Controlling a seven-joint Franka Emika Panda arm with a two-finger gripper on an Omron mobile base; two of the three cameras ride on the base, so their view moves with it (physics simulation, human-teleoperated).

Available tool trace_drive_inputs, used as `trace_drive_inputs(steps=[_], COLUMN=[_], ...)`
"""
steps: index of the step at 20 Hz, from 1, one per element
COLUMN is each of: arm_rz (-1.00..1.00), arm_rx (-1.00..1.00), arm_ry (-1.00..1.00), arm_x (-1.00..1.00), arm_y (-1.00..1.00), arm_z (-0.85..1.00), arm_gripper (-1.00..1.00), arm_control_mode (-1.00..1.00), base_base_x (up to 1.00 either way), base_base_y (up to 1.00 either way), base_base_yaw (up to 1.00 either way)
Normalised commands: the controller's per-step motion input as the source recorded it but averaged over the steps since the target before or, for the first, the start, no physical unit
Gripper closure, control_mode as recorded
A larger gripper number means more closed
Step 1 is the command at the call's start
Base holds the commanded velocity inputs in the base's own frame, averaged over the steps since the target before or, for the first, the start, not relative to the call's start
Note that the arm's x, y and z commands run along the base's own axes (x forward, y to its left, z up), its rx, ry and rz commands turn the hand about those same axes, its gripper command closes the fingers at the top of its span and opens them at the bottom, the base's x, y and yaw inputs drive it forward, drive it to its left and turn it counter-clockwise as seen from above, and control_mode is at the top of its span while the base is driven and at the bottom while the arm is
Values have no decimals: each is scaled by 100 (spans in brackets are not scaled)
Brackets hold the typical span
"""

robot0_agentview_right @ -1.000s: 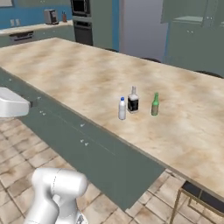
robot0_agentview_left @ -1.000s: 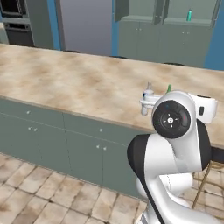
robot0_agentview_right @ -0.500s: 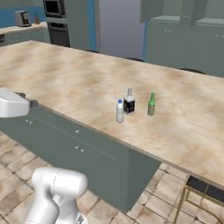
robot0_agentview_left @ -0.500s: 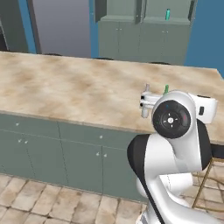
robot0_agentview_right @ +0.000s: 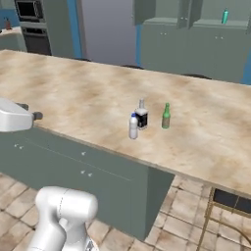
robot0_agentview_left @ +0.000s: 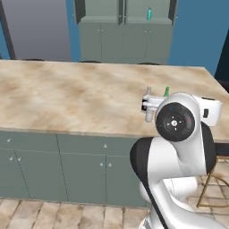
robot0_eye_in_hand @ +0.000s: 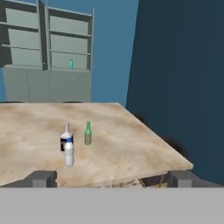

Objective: Sort all alcoholic drinks to one cabinet, and non-alcoholic drinks to the other.

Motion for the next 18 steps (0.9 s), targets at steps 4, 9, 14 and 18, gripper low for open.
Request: trace_drive_inputs(steps=[4,9,14,18], arm_rz=[0,0,0,0], arm_rx=[0,0,0,0], arm_ry=[0,0,0,0], arm_x=[0,0,0,0], arm_y=[0,0,0,0], arm_z=[0,0,0,0], arm_gripper=[-100,-100,-100,-100], arm_control_mode=[100,100,100,100], base_base_x=[48,65,55,43], base_base_y=[17,0,2,14], base_base_yaw=[-29,-27,-25,-27])
